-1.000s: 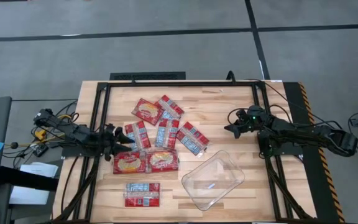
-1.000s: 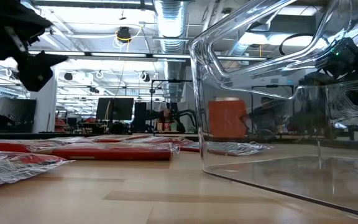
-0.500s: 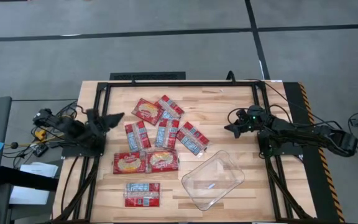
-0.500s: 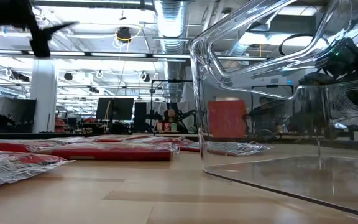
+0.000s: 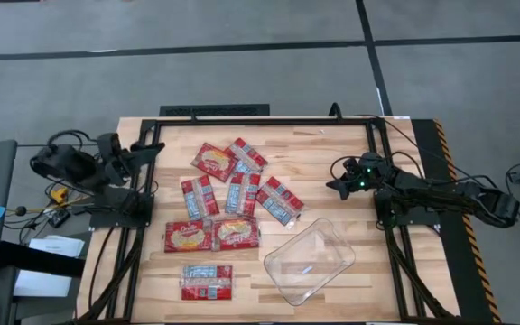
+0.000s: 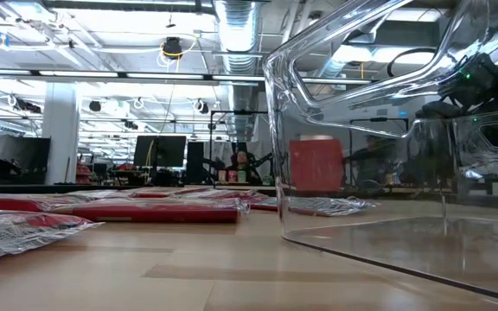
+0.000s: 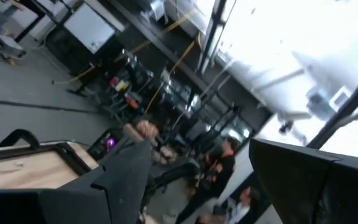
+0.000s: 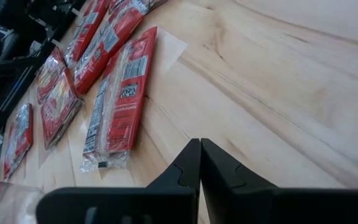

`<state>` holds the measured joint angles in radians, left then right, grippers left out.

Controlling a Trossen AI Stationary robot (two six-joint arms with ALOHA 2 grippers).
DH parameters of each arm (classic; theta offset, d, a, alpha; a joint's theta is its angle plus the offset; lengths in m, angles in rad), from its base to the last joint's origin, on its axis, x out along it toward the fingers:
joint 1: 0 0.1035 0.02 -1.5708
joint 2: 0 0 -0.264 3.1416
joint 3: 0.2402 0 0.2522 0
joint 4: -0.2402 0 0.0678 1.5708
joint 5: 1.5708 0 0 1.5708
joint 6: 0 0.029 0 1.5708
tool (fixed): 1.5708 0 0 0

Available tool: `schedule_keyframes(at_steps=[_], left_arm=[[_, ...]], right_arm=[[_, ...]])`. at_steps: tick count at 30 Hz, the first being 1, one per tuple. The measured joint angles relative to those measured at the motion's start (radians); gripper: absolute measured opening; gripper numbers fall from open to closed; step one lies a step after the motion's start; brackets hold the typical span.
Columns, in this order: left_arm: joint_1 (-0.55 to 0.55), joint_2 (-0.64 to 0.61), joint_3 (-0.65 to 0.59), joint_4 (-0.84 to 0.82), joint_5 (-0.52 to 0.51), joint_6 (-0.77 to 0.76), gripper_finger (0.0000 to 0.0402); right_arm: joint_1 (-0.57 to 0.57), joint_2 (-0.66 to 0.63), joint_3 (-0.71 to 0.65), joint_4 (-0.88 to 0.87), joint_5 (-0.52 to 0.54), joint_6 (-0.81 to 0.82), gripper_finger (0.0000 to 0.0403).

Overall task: Sort popcorn bags into baskets
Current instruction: Put the red popcorn bag into the transparent bin

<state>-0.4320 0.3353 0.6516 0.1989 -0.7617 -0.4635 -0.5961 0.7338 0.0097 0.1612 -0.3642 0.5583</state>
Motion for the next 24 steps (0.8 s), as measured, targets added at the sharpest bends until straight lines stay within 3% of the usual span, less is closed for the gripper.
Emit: schedule_keyframes(at_steps=[7,11,24], left_arm=[[0.0,0.172,0.291,-0.316,0.02,-0.04,0.0263],[0.0,0.245,0.403,-0.42,-0.044,-0.054,0.0263],[0.0,0.271,0.463,-0.482,-0.327,-0.004,0.0263]], right_arm=[[-0.001,0.0,0.0,0.0,0.0,0.0,0.0034],[-0.001,0.0,0.0,-0.001,0.0,0.0,0.003],[-0.001,0.0,0.0,-0.006,0.0,-0.006,0.0036]])
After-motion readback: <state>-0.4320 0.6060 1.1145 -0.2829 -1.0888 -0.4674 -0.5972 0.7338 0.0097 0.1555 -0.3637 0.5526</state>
